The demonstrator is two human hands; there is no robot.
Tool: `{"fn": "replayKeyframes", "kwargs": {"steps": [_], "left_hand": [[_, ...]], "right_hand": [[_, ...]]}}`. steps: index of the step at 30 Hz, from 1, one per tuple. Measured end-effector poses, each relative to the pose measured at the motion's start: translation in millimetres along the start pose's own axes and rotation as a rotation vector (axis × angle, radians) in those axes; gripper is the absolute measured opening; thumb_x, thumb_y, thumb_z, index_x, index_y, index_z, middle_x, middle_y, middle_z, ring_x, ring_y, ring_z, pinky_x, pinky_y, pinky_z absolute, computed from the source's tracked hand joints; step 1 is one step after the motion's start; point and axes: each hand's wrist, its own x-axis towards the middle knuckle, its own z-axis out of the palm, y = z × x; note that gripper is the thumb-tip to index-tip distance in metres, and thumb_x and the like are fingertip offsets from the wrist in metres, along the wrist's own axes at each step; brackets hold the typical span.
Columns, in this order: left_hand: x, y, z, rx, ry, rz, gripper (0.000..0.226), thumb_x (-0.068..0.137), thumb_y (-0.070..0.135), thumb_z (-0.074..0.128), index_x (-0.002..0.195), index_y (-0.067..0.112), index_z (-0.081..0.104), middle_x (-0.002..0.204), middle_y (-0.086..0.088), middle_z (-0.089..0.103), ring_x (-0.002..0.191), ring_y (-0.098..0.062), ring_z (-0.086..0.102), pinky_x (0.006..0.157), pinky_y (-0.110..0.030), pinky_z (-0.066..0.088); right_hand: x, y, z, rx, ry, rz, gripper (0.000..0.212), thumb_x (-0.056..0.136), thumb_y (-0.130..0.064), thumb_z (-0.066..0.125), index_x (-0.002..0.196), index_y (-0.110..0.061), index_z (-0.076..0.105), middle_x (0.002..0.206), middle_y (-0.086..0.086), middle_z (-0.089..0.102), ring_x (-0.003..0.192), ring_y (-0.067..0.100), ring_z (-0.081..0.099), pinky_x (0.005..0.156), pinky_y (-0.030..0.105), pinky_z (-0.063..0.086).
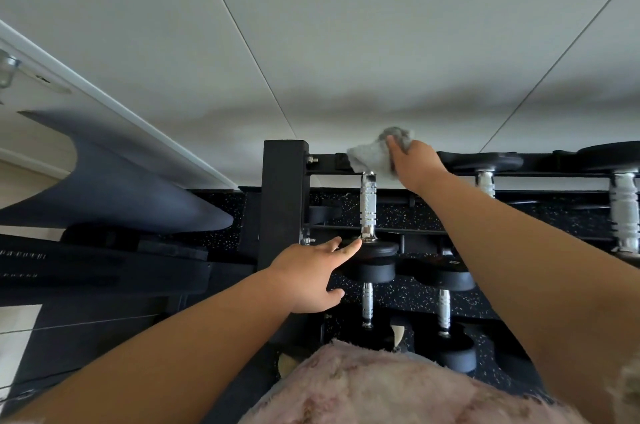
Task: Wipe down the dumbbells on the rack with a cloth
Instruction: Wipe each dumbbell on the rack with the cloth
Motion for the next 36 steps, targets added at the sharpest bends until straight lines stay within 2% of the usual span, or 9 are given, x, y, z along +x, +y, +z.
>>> {"fn": "replayKeyframes", "kwargs": {"steps": [3,9,13,16,20,22,26,32,36], "left_hand": [[0.2,0.7,-0.4,-0.012,0.001,-0.002,0.093,0.098,0.057,0.051,0.160,0.053,-0.017,0.177,0.004,0.007,0.134,-0.026,0.059,0.106,-0.045,0.051],[0.7,-0.2,-0.6,-0.020,0.008,0.005,0.092,0.099,0.054,0.051,0.160,0.054,-0.018,0.177,0.005,0.008,0.135,-0.026,0.058,0.109,-0.044,0.050],[-0.5,0.1,0.2,-0.030,0.009,0.003,0.093,0.099,0.052,0.052,0.159,0.055,-0.019,0.177,0.006,0.006,0.126,-0.022,0.064,0.103,-0.041,0.053],[-1.3,-2.3,1.5,-0.048,0.014,0.004,0.093,0.099,0.051,0.052,0.159,0.057,-0.018,0.177,0.006,0.007,0.118,-0.019,0.067,0.099,-0.039,0.055],[-2.2,-0.8,5.5,-0.078,0.023,-0.002,0.093,0.099,0.052,0.052,0.157,0.058,-0.021,0.177,0.007,0.005,0.132,-0.022,0.059,0.100,-0.043,0.055],[-3.1,1.3,6.8,-0.082,0.031,-0.004,0.093,0.099,0.052,0.052,0.156,0.058,-0.021,0.177,0.006,0.005,0.141,-0.025,0.053,0.104,-0.045,0.054],[-4.6,2.0,7.7,-0.094,0.051,-0.002,0.092,0.100,0.051,0.051,0.159,0.056,-0.019,0.177,0.004,0.007,0.139,-0.024,0.055,0.100,-0.045,0.057],[-4.4,3.1,8.8,-0.065,0.048,-0.015,0.091,0.100,0.050,0.052,0.161,0.053,-0.016,0.177,0.004,0.007,0.142,-0.025,0.052,0.102,-0.045,0.055],[-6.7,7.9,10.7,-0.080,0.047,-0.033,0.090,0.102,0.052,0.051,0.162,0.052,-0.016,0.177,0.004,0.006,0.147,-0.026,0.047,0.103,-0.044,0.053]], "right_hand": [[-10.0,6.1,9.1,0.073,0.112,0.074,0.052,0.107,-0.048,0.038,0.125,-0.005,0.063,0.076,0.001,0.052,0.068,0.016,0.051,0.072,0.032,0.045],[-21.3,-19.6,31.4,-0.106,0.258,-0.473,0.041,0.106,-0.052,0.042,0.130,-0.023,0.057,0.120,-0.005,0.059,0.112,0.012,0.054,0.106,0.034,0.045],[-16.6,-0.9,24.4,-0.229,0.184,-0.396,0.044,0.102,-0.061,0.043,0.115,-0.021,0.057,0.097,-0.003,0.065,0.082,0.012,0.065,0.071,0.028,0.055],[-21.9,-0.8,23.8,-0.172,0.148,-0.224,0.042,0.105,-0.056,0.041,0.110,-0.018,0.058,0.091,0.001,0.067,0.075,0.015,0.066,0.064,0.033,0.057],[-42.9,-18.9,31.8,0.010,-0.052,0.102,0.037,0.109,-0.026,0.048,0.143,-0.010,0.050,0.140,0.013,0.058,0.116,0.020,0.063,0.101,0.032,0.053],[-63.2,-27.6,38.4,-0.263,-0.121,-0.014,0.056,0.106,-0.016,0.051,0.158,-0.006,0.032,0.162,0.013,0.034,0.142,0.023,0.043,0.114,0.030,0.038],[-78.6,-34.1,57.5,-0.533,-0.376,-0.181,0.060,0.106,-0.024,0.052,0.159,-0.007,0.031,0.169,0.023,0.008,0.152,0.039,0.026,0.120,0.044,0.032],[-110.4,-24.8,37.5,-0.054,-0.305,0.091,0.068,0.107,-0.006,0.042,0.164,-0.007,0.005,0.163,0.016,0.031,0.113,0.027,0.056,0.082,0.028,0.042],[-125.6,-11.2,34.6,0.137,-0.200,0.306,0.059,0.104,-0.005,0.045,0.160,-0.011,0.028,0.130,0.018,0.058,0.072,0.022,0.047,0.075,0.032,0.051]]}}
